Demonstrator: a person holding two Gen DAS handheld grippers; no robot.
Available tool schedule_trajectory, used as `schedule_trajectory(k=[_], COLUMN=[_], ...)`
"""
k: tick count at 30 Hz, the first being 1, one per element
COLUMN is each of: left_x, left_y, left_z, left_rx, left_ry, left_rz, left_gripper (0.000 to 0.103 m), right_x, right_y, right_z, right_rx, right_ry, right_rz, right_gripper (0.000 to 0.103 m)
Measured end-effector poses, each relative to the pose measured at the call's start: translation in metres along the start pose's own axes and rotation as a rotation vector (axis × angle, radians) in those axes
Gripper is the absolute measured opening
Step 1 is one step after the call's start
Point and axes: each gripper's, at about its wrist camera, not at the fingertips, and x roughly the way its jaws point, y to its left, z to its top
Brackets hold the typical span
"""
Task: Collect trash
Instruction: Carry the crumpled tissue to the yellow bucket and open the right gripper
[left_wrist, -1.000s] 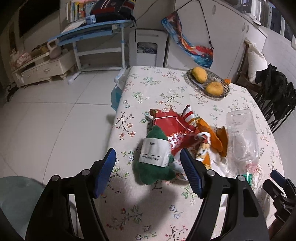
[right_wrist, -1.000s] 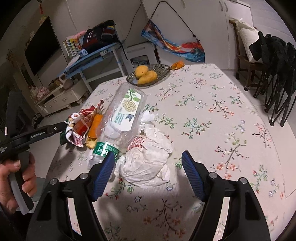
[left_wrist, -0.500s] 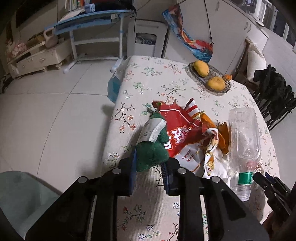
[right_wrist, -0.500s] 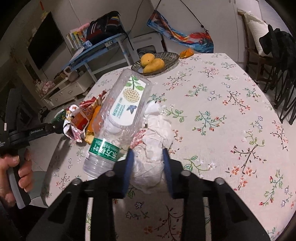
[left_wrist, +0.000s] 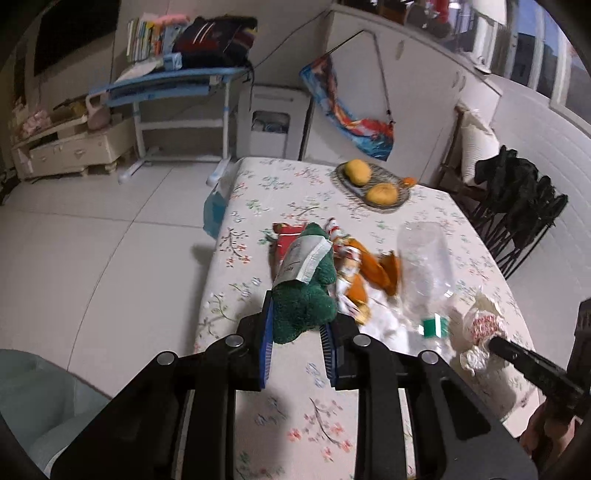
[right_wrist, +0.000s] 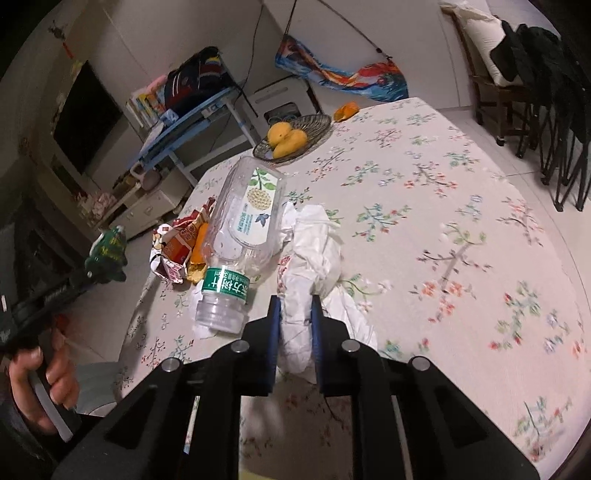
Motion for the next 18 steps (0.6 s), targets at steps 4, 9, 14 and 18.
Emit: schedule_trajectory(k=[4,9,14,18], left_x=[-0.018,-0.035,-0.047,-0.056], left_y=[-0.016,-0.033,-0.041,-0.042], left_z=[-0.014,-0.032,-0.051,-0.065], left_rx=[0.035,0.064,0.074,0.062], left_ry=[-0.030,-0.047,-0.045,-0.038], left_rz=[-0.037,-0.069,-0.084,-0.095], left_gripper=[0.022,0.022,0.022,0.022], right_x=[-0.017,-0.033,-0.044,-0.050], right_y=[-0.003,0.004,0.013,0.015], right_z=[-0.009,-0.020,-0.030,-0.041], right_rx=[0.020,-0.007,-0.041,-0.047], right_ry=[-0.029,-0.060,-0.080,-0.079], right_rz=[0.013,0.024,0.037,0.050], right_gripper=[0.017,0.017,0.017,0.017])
